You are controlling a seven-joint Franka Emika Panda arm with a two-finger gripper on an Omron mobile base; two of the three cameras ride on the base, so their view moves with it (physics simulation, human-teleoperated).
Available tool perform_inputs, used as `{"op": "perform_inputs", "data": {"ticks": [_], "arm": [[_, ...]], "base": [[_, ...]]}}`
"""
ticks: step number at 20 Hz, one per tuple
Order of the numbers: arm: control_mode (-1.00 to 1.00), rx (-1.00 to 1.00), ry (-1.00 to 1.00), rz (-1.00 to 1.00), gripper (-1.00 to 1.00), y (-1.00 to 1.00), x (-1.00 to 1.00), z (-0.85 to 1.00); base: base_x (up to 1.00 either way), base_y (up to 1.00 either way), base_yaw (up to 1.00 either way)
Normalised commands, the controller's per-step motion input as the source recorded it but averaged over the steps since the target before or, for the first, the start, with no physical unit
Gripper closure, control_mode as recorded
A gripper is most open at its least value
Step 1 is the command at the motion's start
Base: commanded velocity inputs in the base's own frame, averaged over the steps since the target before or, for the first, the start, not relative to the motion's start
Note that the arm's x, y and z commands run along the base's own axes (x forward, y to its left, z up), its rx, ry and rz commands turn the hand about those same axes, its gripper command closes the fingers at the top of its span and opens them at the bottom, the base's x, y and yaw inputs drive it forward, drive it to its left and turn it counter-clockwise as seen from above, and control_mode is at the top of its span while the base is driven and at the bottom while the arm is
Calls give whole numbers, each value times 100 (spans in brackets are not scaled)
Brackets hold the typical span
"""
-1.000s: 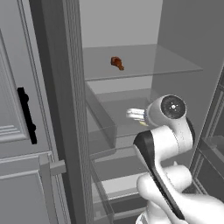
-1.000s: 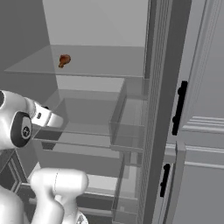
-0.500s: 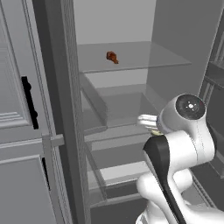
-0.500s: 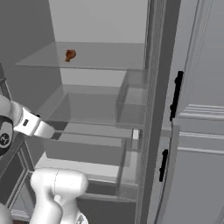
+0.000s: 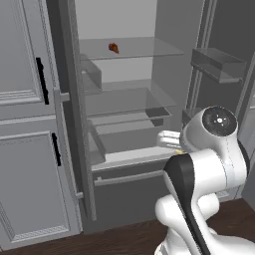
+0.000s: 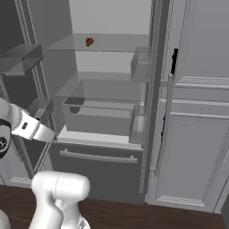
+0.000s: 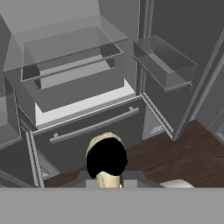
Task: Place one mushroom and one chicken drumstick in each tupperware on the nearby counter, to pack two identical lunches.
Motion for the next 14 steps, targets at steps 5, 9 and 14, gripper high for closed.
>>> {"op": "perform_inputs", "data": {"ticks": [5, 9, 14], "arm": [[100, 0, 0, 0, 100, 0, 0, 0], [100, 0, 0, 0, 100, 0, 0, 0], [100, 0, 0, 0, 100, 0, 0, 0]], "base": [[-93, 51, 0], [-44, 93, 3], [-7, 100, 2]]}}
